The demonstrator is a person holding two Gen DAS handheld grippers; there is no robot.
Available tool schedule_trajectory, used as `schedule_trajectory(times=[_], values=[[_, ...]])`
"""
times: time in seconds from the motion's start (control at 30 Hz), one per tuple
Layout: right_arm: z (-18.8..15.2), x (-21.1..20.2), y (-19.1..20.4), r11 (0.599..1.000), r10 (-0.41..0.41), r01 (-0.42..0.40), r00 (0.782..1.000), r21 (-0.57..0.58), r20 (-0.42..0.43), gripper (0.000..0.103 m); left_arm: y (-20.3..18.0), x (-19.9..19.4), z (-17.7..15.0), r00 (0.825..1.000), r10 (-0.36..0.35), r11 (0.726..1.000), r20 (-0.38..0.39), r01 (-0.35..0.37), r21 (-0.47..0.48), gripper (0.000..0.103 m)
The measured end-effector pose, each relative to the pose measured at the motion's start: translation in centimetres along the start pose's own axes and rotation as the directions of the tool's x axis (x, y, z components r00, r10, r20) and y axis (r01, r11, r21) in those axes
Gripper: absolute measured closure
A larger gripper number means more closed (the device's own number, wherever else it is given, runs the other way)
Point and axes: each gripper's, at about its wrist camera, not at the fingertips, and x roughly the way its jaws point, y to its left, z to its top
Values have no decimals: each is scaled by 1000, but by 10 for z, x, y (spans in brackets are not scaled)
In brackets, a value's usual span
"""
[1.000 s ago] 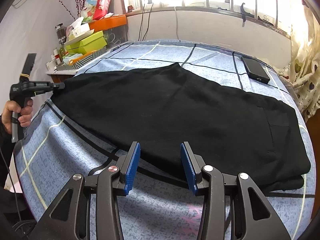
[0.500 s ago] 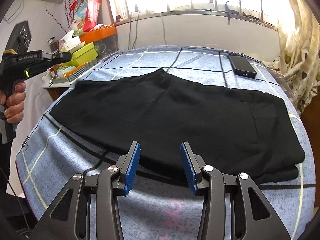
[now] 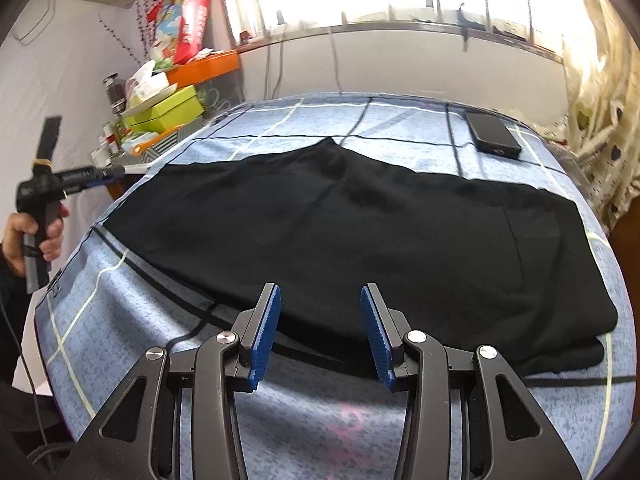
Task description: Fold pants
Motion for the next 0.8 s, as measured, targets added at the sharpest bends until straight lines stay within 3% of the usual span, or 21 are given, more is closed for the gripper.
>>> schedule_trajectory(times=[0.17,0.33,0.47,0.57,0.63,0.7,0.8], values=[[1,3,4,1000,2,-2,1000,-8,-8,60,22,30,-9,996,-5,1000,-93,2,-31,49],[1,3,4,1000,-7,7,1000,-3,-11,60,1,41,-8,993,-44,998,-109,49,43,45],[1,1,4,1000,-4,4,1000,-3,-8,60,-10,41,-12,995,-11,996,-99,20,92,45],[1,4,5,1000,-1,0,1000,-3,-12,60,-15,39,-12,995,14,995,-103,-4,99,62],[2,4,4,1000,7,-7,1000,0,-12,60,-16,40,-10,993,-4,997,-115,13,79,83],[2,4,4,1000,11,-11,1000,0,-8,60,-19,39,-8,993,6,996,-115,4,86,92],[2,1,3,1000,12,-12,1000,3,-2,60,-22,36,-5,993,-1,997,-119,11,80,96]])
